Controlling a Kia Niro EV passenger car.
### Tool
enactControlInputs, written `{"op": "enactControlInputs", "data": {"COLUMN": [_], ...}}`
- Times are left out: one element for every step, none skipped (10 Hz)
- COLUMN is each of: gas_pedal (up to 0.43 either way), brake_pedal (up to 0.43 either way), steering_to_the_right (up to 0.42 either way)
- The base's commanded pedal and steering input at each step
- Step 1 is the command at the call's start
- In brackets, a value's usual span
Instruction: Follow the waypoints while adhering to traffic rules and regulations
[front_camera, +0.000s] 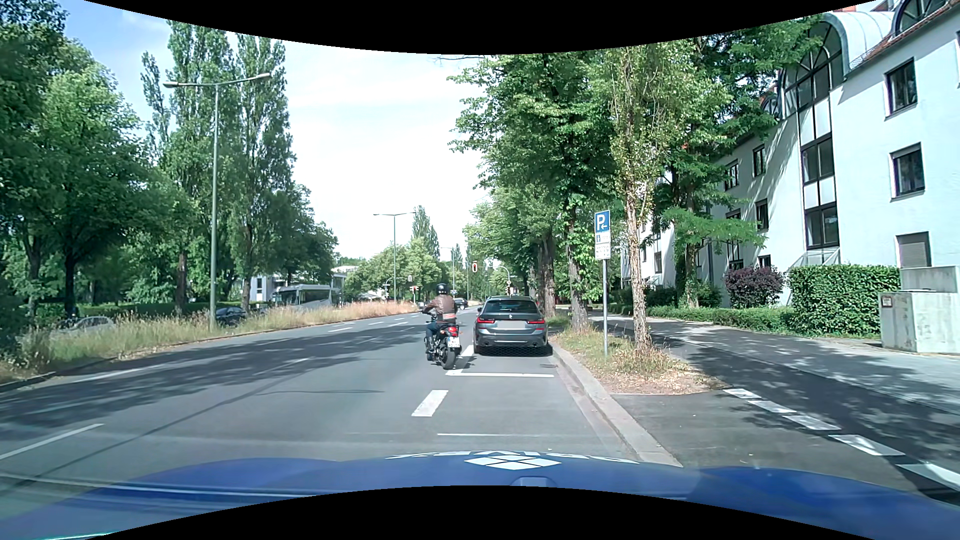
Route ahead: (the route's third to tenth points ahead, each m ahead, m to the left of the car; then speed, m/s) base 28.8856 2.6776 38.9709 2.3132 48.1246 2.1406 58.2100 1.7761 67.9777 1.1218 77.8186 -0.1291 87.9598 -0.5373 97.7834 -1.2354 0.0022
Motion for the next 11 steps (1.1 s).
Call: {"op": "enactControlInputs", "data": {"gas_pedal": [0.0,0.0,0.0,0.11,0.598,0.701,0.661,0.65,0.65,0.65,0.661], "brake_pedal": [0.0,0.0,0.0,0.0,0.0,0.0,0.0,0.0,0.0,0.0,0.0], "steering_to_the_right": [-0.028,-0.028,-0.028,-0.028,-0.028,-0.032,-0.082,-0.192,-0.356,-0.478,-0.564]}}
